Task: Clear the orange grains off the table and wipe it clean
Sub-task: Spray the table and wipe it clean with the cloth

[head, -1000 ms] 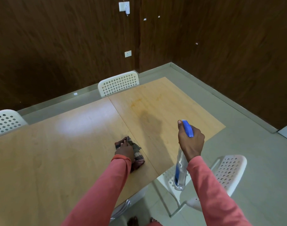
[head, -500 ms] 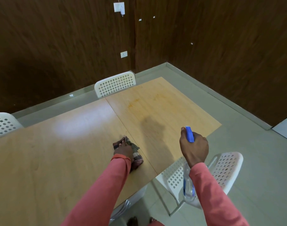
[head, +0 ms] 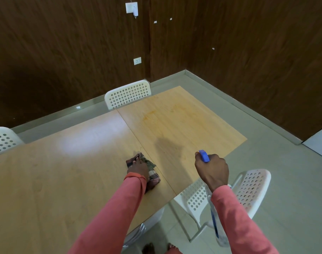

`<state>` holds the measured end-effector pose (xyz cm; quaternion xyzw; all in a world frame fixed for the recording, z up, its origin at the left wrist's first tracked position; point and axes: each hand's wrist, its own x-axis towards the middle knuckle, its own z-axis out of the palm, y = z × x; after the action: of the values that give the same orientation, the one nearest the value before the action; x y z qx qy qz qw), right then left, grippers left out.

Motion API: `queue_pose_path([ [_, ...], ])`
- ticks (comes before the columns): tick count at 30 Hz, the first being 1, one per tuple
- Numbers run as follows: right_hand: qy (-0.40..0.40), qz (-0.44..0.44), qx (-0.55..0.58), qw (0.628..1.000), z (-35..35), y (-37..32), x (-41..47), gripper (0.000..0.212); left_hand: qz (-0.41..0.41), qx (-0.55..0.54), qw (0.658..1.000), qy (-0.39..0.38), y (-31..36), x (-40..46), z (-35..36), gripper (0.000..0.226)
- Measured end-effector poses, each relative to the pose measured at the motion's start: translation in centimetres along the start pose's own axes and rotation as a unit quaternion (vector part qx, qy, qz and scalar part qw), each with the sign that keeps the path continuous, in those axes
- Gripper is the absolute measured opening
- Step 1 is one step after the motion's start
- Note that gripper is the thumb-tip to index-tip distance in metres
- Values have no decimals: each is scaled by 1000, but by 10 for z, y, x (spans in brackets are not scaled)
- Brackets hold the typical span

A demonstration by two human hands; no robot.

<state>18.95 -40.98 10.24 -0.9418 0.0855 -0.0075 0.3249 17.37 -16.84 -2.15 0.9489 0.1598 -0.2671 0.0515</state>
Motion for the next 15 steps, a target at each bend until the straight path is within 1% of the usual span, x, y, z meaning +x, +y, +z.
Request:
queue_pose_path([
  [4,-34,-41,29,998,4,0,-7,57,2,-4,1000,6,0,2,1,64],
  [8,-63,-33,71,995,5,-3,-13,60,9,4,1000,-1,-2,5,4,57],
  [11,-65,-67,127,987,6,-3,-14,60,19,3,1000,-9,-3,6,5,50],
  [13,-56,-89,133,986,7,-5,-14,60,19,-2,1000,-8,-4,7,5,51],
  [15,-43,-82,118,989,6,-8,-14,61,14,-11,1000,-10,-4,7,5,52],
])
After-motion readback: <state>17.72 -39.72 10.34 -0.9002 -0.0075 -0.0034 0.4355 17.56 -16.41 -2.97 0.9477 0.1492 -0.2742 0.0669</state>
